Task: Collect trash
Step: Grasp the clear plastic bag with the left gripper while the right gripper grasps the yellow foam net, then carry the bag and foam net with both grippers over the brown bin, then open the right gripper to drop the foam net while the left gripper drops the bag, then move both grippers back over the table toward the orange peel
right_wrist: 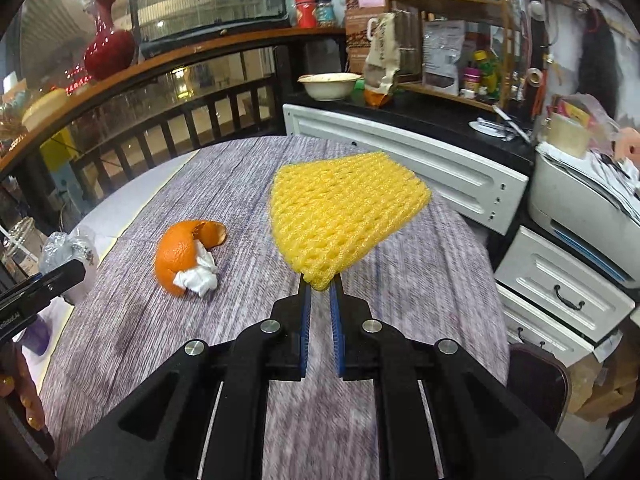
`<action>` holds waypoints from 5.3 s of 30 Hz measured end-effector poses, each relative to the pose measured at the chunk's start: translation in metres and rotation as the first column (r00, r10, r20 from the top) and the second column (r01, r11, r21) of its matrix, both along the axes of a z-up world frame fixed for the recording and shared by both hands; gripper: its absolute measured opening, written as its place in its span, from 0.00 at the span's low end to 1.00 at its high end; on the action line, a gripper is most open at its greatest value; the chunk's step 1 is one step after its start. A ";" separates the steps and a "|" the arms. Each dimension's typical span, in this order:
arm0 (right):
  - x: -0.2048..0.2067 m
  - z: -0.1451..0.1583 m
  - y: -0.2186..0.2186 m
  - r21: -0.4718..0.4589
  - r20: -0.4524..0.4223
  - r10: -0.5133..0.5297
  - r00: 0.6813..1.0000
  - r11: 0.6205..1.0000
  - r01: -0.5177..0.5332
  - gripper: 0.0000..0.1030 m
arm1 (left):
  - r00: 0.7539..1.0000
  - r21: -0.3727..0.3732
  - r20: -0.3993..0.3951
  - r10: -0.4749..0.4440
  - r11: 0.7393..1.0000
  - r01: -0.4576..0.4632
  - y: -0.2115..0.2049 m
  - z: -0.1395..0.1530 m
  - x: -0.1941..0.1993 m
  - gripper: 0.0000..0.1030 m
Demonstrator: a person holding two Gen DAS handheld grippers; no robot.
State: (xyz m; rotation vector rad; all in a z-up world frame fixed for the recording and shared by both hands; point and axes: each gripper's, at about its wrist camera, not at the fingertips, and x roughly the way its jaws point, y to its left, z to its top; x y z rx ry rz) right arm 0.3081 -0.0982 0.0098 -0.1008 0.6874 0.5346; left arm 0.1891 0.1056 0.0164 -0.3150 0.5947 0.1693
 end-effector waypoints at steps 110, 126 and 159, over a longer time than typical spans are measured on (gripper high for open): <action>-0.113 -0.164 -0.389 0.004 -0.230 -0.785 0.576 0.591 0.807 0.74 | 0.670 0.013 -0.163 -0.724 0.677 0.736 -0.376 -0.058 0.033 0.95; -0.095 -0.111 -0.282 0.047 -0.139 -0.596 0.791 0.794 0.606 0.78 | 0.835 0.062 -0.048 -0.548 0.833 0.550 -0.257 -0.019 0.014 0.95; -0.056 -0.047 -0.011 0.030 -0.089 0.095 0.992 0.995 -0.092 0.81 | 0.991 -0.068 -0.132 -0.001 0.998 -0.008 0.025 -0.037 0.077 0.94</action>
